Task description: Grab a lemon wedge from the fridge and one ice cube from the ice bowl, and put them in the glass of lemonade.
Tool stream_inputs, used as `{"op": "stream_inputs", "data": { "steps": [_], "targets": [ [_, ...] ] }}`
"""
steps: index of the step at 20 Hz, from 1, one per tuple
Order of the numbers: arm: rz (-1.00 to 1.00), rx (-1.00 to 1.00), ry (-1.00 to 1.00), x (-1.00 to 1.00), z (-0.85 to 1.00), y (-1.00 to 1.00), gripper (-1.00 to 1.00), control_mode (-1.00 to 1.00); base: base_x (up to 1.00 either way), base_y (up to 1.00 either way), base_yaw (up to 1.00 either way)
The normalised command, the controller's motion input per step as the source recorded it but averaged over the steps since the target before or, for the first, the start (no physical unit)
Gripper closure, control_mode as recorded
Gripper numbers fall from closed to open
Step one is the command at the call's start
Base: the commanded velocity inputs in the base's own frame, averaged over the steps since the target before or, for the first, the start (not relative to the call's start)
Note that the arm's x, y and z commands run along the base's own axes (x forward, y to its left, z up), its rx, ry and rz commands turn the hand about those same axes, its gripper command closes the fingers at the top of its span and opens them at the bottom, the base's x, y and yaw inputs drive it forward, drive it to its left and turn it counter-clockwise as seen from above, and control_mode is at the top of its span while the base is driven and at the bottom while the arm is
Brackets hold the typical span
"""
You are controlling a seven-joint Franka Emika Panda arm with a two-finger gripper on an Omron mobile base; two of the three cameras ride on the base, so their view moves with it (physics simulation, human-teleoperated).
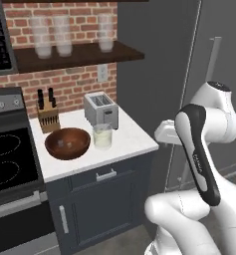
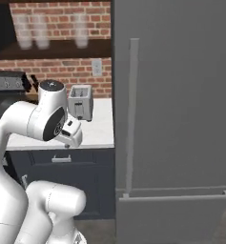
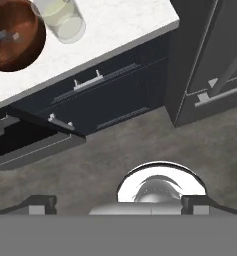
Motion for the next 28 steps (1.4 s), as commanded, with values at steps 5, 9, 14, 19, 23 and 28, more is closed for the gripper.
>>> {"op": "stream_inputs", "data": {
  "steps": [5, 9, 14, 19, 23, 28],
  "targets": [
    [0.00, 0.00, 0.00, 0.00, 0.00, 0.00, -1.00, 1.00, 0.00, 0.22, -0.28],
    [0.00, 0.00, 0.00, 0.00, 0.00, 0.00, -1.00, 1.00, 0.00, -0.10, -0.50],
    [0.00, 0.00, 0.00, 0.00, 0.00, 0.00, -1.00, 1.00, 0.00, -0.02, -0.59],
    [0.00, 0.00, 0.00, 0.00, 0.00, 0.00, -1.00, 1.00, 0.12, 0.00, -0.50],
    [0.00, 0.00, 0.00, 0.00, 0.00, 0.00, -1.00, 1.00, 0.16, 0.00, -0.21],
    [0.00, 0.00, 0.00, 0.00, 0.00, 0.00, -1.00, 1.00, 0.00, 0.00, -0.07]
  ]
}}
